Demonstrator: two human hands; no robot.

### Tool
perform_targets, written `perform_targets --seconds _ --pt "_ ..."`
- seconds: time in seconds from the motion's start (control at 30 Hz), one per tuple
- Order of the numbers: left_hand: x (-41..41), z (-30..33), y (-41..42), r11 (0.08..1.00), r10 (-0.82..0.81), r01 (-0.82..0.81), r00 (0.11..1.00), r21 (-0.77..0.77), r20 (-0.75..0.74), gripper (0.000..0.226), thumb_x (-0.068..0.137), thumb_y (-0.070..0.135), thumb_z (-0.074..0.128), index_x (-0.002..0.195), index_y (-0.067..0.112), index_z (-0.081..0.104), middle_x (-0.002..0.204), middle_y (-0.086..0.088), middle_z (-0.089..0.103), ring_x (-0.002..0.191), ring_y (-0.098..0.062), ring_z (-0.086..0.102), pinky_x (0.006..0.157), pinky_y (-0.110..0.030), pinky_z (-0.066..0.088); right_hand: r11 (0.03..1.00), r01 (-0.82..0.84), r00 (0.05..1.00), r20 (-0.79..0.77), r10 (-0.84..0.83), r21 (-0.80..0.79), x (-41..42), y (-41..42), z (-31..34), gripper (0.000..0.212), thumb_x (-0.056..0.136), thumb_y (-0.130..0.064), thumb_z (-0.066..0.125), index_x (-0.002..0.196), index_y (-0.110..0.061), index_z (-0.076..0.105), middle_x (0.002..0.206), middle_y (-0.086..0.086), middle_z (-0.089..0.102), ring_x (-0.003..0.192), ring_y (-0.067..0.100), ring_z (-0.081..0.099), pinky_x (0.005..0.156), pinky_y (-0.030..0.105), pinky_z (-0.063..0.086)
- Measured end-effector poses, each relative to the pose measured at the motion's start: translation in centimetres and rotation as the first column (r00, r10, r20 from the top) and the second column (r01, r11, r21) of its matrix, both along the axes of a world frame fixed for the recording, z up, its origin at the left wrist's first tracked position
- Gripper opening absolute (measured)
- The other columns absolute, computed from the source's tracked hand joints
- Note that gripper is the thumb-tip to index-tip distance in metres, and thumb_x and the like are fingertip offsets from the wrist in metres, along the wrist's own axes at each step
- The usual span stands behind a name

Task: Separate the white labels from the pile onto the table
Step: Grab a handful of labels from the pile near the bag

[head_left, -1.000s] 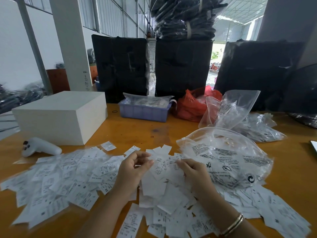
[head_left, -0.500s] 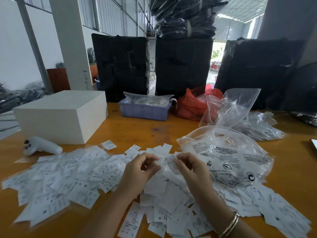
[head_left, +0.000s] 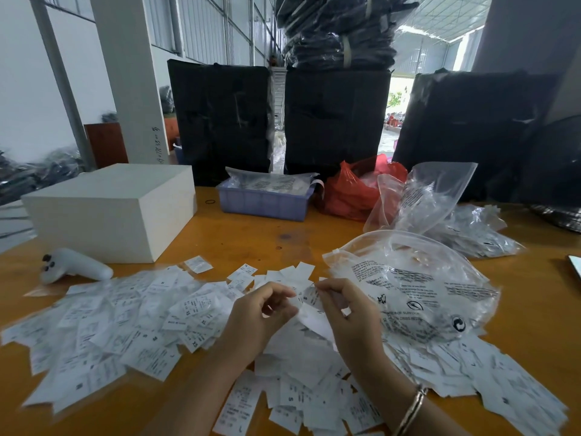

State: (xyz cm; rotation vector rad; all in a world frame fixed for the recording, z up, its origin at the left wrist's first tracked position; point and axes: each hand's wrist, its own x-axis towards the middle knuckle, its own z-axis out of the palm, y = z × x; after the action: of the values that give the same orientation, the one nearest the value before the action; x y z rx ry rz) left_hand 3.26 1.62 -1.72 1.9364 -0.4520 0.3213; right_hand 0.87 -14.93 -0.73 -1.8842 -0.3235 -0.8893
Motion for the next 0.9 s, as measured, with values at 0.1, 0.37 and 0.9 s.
perform_targets --seconds 0.1,0.37,0.9 --pt "-0.04 0.03 -0.02 1.0 -0.003 0.003 1.0 0.003 0.015 0.021 0.084 0.02 0.071 0.092 0.037 0.063 0.079 0.021 0.064 0.075 0.002 0.059 0.068 -0.011 0.046 0.995 0.018 1.0 0.003 -0.017 -0.101 0.03 0.19 -0.14 0.018 0.083 -0.009 0.067 0.086 -0.026 0.067 0.079 -0.031 0.058 0.078 -0.004 0.058 0.07 0.009 0.043" --pt "-0.07 0.29 -0.11 0.994 -0.031 0.026 0.998 -0.104 -0.046 0.009 0.079 0.033 0.071 0.087 0.033 0.068 0.083 0.015 0.07 0.079 -0.002 0.065 0.069 -0.015 0.05 0.971 -0.078 0.997 -0.029 0.074 -0.225 0.29 0.18 -0.23 0.015 0.081 -0.016 0.061 0.087 -0.015 0.074 0.082 -0.008 0.068 0.08 0.009 0.06 0.07 0.029 0.051" --pt "0.12 0.38 -0.16 0.984 -0.069 0.052 0.993 -0.173 -0.097 0.019 0.079 0.017 0.075 0.075 0.035 0.073 0.082 0.013 0.074 0.081 -0.001 0.069 0.071 -0.01 0.05 0.992 -0.105 0.983 -0.159 0.093 -0.069 0.66 -0.4 -0.44 0.018 0.084 -0.002 0.067 0.088 -0.018 0.073 0.079 -0.011 0.064 0.075 0.005 0.056 0.062 0.011 0.042"
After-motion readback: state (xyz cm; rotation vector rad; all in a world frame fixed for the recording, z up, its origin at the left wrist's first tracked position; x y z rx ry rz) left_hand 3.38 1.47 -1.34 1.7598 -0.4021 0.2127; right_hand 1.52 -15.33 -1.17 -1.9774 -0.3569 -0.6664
